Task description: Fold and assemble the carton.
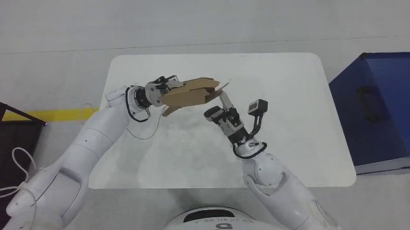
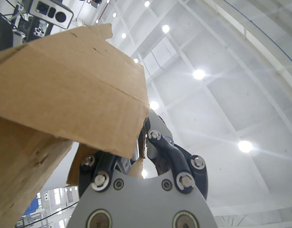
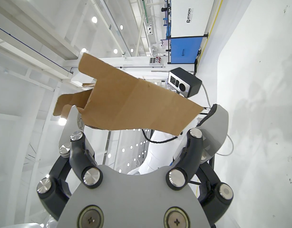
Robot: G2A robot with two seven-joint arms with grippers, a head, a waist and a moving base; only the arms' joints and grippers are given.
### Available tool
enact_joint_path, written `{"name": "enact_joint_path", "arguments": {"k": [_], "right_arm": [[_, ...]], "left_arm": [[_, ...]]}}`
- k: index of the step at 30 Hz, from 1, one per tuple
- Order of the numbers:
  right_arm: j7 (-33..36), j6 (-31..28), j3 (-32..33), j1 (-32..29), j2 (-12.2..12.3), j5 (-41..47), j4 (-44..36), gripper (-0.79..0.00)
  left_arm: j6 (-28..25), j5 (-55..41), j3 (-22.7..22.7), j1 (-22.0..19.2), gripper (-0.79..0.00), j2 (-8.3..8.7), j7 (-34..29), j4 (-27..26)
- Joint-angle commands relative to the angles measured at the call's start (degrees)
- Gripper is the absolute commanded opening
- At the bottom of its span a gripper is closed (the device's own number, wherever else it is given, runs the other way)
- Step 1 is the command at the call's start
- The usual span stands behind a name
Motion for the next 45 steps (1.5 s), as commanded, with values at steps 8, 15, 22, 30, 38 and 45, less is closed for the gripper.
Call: {"name": "enact_joint_path", "arguments": {"k": [8, 15, 22, 30, 38, 45], "right_arm": [[-2.0, 3.2, 0.8, 0.6, -0.6, 0.8, 0.1, 0.0], [7.2, 8.5, 0.5, 1.9, -0.5, 2.0, 0.6, 0.0], [13.9, 8.9, 2.1, 0.0, 0.2, -1.1, -0.5, 0.0], [14.3, 9.5, 1.5, -1.5, 0.3, -4.2, -1.8, 0.0], [12.3, 11.6, -0.1, -0.6, -0.3, -5.5, -1.2, 0.0], [12.0, 11.7, -1.1, -0.4, -0.6, -5.6, -0.9, 0.0]], "left_arm": [[0.0, -2.2, 3.8, -1.8, -0.785, 1.26, 0.0, -0.2], [0.0, -2.2, 6.1, -2.9, -0.785, 1.96, 0.0, -0.4], [0.0, -0.8, 6.6, -3.7, -0.785, 1.99, 0.0, -0.2], [-2.7, 1.8, 5.2, -4.0, -0.785, 1.53, 0.0, 1.0], [-3.7, 3.3, 4.7, -3.4, -0.785, 0.81, 0.0, 0.5], [-3.8, 3.6, 4.1, -2.9, -0.785, 0.31, 0.0, 0.2]]}}
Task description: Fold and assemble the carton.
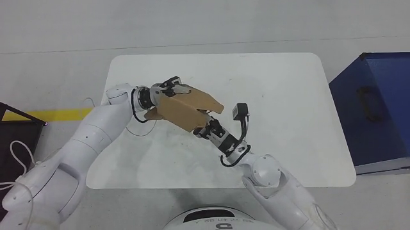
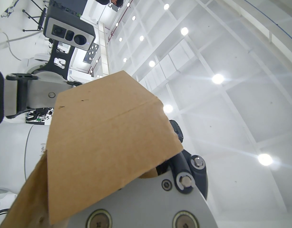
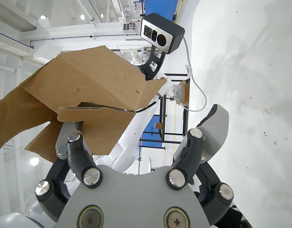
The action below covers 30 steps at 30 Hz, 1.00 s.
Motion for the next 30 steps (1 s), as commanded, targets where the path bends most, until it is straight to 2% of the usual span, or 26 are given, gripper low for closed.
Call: {"name": "enact_joint_path", "arguments": {"k": [1, 6, 11, 17, 22, 26, 30], "right_arm": [[0.1, -0.1, -0.3, 0.1, -0.1, -0.1, 0.2, 0.0], [0.1, -0.1, -0.9, 0.5, -0.3, -0.1, 0.7, 0.0], [-0.3, -0.7, -0.9, 1.0, -0.6, 0.8, 1.1, 0.0], [1.2, -4.6, 0.9, -1.0, -0.3, 2.7, -0.3, 0.0], [2.3, -5.0, 1.8, -2.1, -0.1, 2.4, -0.9, 0.0], [1.3, -4.9, 1.9, -2.2, -0.2, 1.8, -1.2, 0.0], [-0.1, -7.5, 2.8, -3.2, -0.2, 3.5, -1.9, 0.0]], "left_arm": [[0.1, -0.3, -0.2, 0.3, -0.785, -0.14, 0.0, -0.3], [3.5, -2.2, -0.1, 1.4, -0.785, -0.47, 0.0, -2.3], [3.8, -6.6, 1.4, 2.3, -0.785, -0.4, 0.0, -4.8], [3.8, -8.7, 3.8, 1.3, -0.785, 0.33, 0.0, -4.7], [3.8, -8.2, 5.2, 0.4, -0.785, 0.73, 0.0, -4.7], [3.8, -9.4, 5.6, 0.3, -0.785, 0.89, 0.0, -4.6], [3.8, -10.6, 5.9, 0.3, -0.785, 1.13, 0.0, -4.2]]}}
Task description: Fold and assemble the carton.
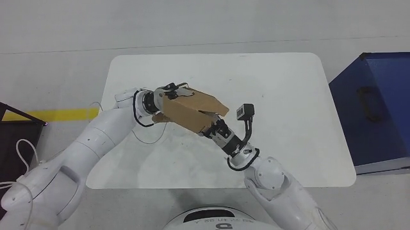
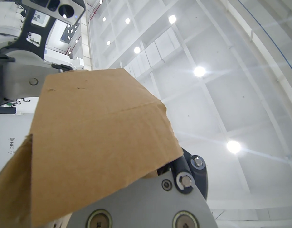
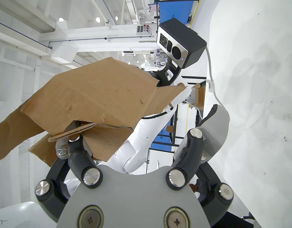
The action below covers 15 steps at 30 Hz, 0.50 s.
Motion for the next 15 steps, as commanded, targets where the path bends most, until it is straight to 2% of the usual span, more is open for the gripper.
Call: {"name": "enact_joint_path", "arguments": {"k": [1, 9, 15], "right_arm": [[-0.9, -1.2, 0.5, -0.6, 0.0, 0.6, -0.2, 0.0], [-9.1, -0.9, -1.4, -0.4, -0.8, -7.2, 0.4, 0.0], [-10.2, -2.2, -2.0, -0.5, -1.1, -7.5, 0.4, 0.0]], "left_arm": [[0.0, -0.5, 0.2, 0.1, -0.785, 0.1, 0.0, 0.1], [0.0, -5.0, 2.1, 0.2, -0.785, 0.37, 0.0, -1.5], [0.0, -6.1, 2.9, -0.8, -0.785, 0.91, 0.0, -0.8]]}}
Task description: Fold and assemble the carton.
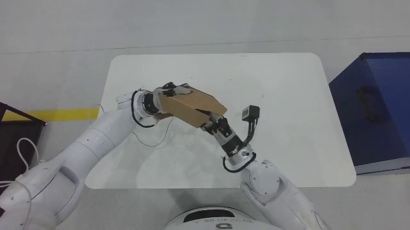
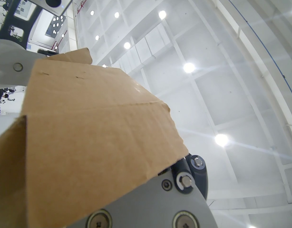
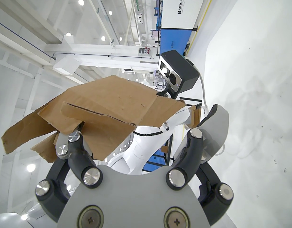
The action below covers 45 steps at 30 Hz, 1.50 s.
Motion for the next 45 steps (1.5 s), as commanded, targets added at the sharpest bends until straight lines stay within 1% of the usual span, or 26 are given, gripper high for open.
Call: {"name": "enact_joint_path", "arguments": {"k": [1, 5, 9, 17, 21, 26, 33, 39, 45], "right_arm": [[0.8, -0.5, 0.2, -0.4, 0.0, 0.5, -0.3, 0.0], [3.0, -0.7, 0.9, -1.3, 0.3, 0.8, -0.8, 0.0], [3.8, -0.1, 1.2, -1.7, 0.3, 0.4, -1.0, 0.0], [6.7, 0.2, 0.2, -1.7, 0.3, 0.3, -0.9, 0.0], [6.7, 0.6, -0.2, -1.4, 0.2, 0.2, -0.5, 0.0], [5.0, 1.9, 0.4, -0.6, -0.1, 2.3, -0.1, 0.0], [5.2, 1.7, 2.7, -0.1, -0.3, 9.3, -0.2, 0.0], [5.9, 1.9, 4.8, -0.5, -0.2, 13.7, -0.8, 0.0], [7.3, 2.4, 6.3, -1.0, -0.1, 15.7, -1.3, 0.0]], "left_arm": [[0.0, -0.2, -0.2, -0.3, -0.785, 0.15, 0.0, 0.7], [0.0, -1.2, -1.1, -0.5, -0.785, 0.18, 0.0, 1.4], [0.0, -1.7, -1.9, -0.3, -0.785, 0.08, 0.0, 1.6], [0.0, 0.2, -2.1, 0.0, -0.785, -0.5, 0.0, 2.4], [0.0, 0.8, -1.8, -0.2, -0.785, -1.0, 0.0, 3.5], [0.0, 0.4, -1.1, -0.2, -0.785, -1.33, 0.0, 2.7], [0.0, -0.8, 0.2, -0.3, -0.785, -0.82, 0.0, 0.9], [0.0, -3.4, 0.9, -0.4, -0.785, 0.1, 0.0, -0.7], [0.0, -1.5, 2.4, -1.2, -0.785, 1.0, 0.0, -1.3]]}}
